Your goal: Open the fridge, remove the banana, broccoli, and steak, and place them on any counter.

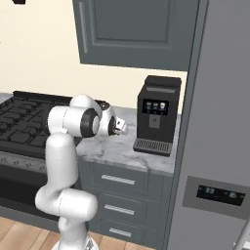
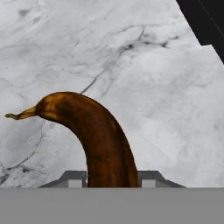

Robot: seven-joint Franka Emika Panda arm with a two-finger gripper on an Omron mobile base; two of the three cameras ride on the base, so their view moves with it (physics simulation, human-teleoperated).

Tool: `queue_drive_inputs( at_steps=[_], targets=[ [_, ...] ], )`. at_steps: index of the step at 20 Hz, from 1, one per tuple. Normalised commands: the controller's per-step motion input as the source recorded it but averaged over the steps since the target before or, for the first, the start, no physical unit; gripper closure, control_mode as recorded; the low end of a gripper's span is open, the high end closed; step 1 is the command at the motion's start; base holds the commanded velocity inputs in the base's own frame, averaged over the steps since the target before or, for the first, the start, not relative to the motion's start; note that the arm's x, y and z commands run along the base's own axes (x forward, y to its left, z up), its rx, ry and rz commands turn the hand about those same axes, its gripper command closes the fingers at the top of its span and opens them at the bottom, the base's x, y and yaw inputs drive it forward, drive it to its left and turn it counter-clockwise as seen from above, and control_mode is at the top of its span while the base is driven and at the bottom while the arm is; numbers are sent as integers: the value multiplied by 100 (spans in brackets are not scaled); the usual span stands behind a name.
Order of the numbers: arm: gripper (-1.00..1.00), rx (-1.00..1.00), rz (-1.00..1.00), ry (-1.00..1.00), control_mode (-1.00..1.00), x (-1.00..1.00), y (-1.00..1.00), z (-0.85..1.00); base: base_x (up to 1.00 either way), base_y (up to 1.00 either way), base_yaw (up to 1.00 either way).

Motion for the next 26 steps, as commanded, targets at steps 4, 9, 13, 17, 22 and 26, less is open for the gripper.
queue_drive_inputs(
  at_steps=[4,9,13,17,22,26],
  targets=[
    [-100,0,-2,2,-100,29,0,-21,0,0,0],
    [-100,-1,0,0,-100,-5,0,1,0,0,0],
    [-100,-1,0,-18,-100,-80,0,46,0,0,0],
    [-100,-1,3,-37,-100,-100,0,88,0,0,0],
    [-100,0,6,-23,-100,-100,9,93,0,0,0],
    [-100,0,7,1,-100,-100,28,100,0,0,0]
  ],
)
